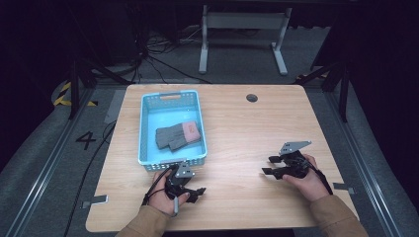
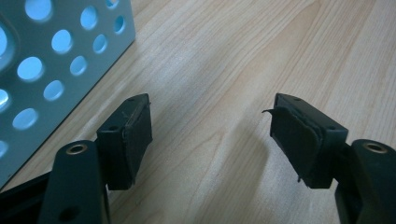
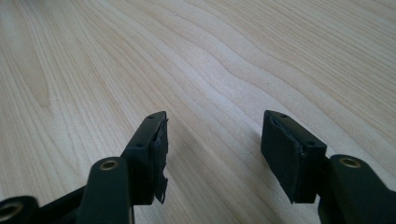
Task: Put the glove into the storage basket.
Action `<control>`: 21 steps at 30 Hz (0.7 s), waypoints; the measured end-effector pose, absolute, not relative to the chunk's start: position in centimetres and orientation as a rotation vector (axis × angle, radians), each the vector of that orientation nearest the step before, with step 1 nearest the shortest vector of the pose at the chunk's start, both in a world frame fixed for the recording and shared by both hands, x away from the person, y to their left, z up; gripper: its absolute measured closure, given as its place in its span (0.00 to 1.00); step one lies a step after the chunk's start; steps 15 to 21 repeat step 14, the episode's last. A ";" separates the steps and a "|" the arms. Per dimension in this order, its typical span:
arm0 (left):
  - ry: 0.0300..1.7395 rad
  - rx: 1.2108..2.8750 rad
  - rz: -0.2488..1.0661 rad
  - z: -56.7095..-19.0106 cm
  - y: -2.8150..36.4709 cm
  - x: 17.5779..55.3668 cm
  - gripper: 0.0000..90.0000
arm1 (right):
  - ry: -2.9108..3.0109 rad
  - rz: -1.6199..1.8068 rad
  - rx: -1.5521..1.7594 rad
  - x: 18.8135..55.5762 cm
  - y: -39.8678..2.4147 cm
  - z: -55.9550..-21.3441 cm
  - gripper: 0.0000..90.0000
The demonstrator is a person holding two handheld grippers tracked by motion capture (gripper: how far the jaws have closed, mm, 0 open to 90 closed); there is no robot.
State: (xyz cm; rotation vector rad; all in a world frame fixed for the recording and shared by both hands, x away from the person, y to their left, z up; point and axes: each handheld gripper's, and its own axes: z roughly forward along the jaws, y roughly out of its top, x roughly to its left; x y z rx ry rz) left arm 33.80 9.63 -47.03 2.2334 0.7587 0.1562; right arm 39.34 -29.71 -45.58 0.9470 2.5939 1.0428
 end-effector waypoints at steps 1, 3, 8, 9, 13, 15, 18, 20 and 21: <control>0.756 2.235 0.158 -47.0 9.6 33.8 0.33 | 2.591 1.045 0.944 39.3 -29.7 -45.6 0.47; 0.755 2.237 0.161 -47.0 9.6 33.9 0.33 | 2.585 1.044 0.947 39.3 -29.7 -45.6 0.46; 0.764 2.238 0.187 -47.1 9.7 34.0 0.32 | 2.567 1.047 0.948 39.2 -29.9 -45.5 0.46; 0.764 2.238 0.185 -47.1 9.7 34.0 0.32 | 2.564 1.045 0.950 39.2 -29.9 -45.5 0.46; 0.769 2.237 0.188 -47.1 9.9 34.0 0.31 | 2.564 1.043 0.947 39.3 -29.9 -45.6 0.46; 0.767 2.236 0.190 -47.2 9.9 34.1 0.31 | 2.563 1.041 0.943 39.3 -29.9 -45.6 0.46; 0.767 2.236 0.190 -47.2 9.9 34.1 0.31 | 2.563 1.041 0.943 39.3 -29.9 -45.6 0.46; 0.767 2.236 0.190 -47.2 9.9 34.1 0.31 | 2.563 1.041 0.943 39.3 -29.9 -45.6 0.46; 0.767 2.236 0.190 -47.2 9.9 34.1 0.31 | 2.563 1.041 0.943 39.3 -29.9 -45.6 0.46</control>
